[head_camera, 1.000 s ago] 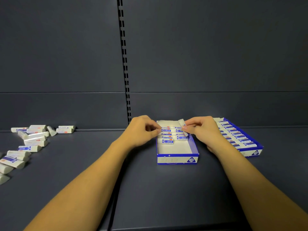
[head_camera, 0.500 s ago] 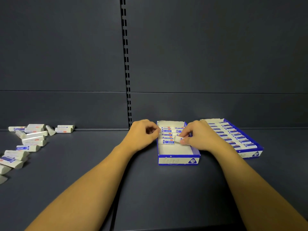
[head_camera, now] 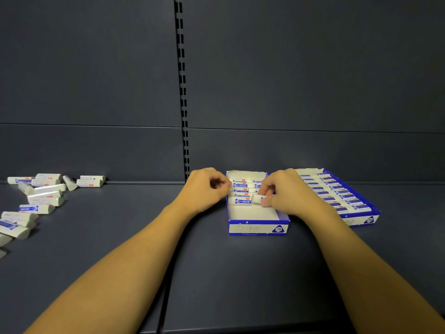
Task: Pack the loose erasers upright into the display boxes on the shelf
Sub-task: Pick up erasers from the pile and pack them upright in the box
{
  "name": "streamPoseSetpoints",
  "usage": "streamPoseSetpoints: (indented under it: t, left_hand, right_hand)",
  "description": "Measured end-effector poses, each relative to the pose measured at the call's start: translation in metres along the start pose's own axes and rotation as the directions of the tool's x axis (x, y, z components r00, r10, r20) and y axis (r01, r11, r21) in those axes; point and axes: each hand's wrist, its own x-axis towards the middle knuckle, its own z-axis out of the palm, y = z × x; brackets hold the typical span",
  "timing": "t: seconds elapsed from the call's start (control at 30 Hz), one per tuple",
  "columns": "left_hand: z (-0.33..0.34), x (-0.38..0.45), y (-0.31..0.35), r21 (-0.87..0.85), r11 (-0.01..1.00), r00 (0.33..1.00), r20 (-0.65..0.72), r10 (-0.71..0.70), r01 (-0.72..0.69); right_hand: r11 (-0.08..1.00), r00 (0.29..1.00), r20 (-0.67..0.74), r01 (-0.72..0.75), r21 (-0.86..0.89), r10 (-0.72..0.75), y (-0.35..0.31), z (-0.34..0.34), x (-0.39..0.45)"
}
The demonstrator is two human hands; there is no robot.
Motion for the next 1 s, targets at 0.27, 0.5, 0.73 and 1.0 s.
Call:
streamPoseSetpoints:
  t: [0.27,0.5,0.73,1.0]
  left_hand:
    - [0.0011,0.0017,0.0010,-0.005,1.000,1.000,0.004,-0.016,0.016]
    - [0.0016,0.0029,0.0002,0.010,1.000,0.999,0.019,-0.029,0.029]
    - [0.0022,0.0017,0.0017,0.022,0.999,1.000,0.009,-0.030,0.030]
    - [0.0030,0.0023,0.0019,0.032,0.999,1.000,0.004,-0.024,0.024]
  right_hand:
    - [0.968,1.000,0.004,0.019,-0.248,-0.019,-0.0100,0.0067,0.0065]
    - [0.986,0.999,0.054,0.009,-0.164,0.000,-0.0084,0.0040,0.0077]
    - [0.997,0.999,0.035,0.006,-0.080,-0.003,-0.0053,0.0020,0.0035]
    - [0.998,0.999,0.039,-0.007,-0.066,0.010,-0.0029,0.0037,0.0024]
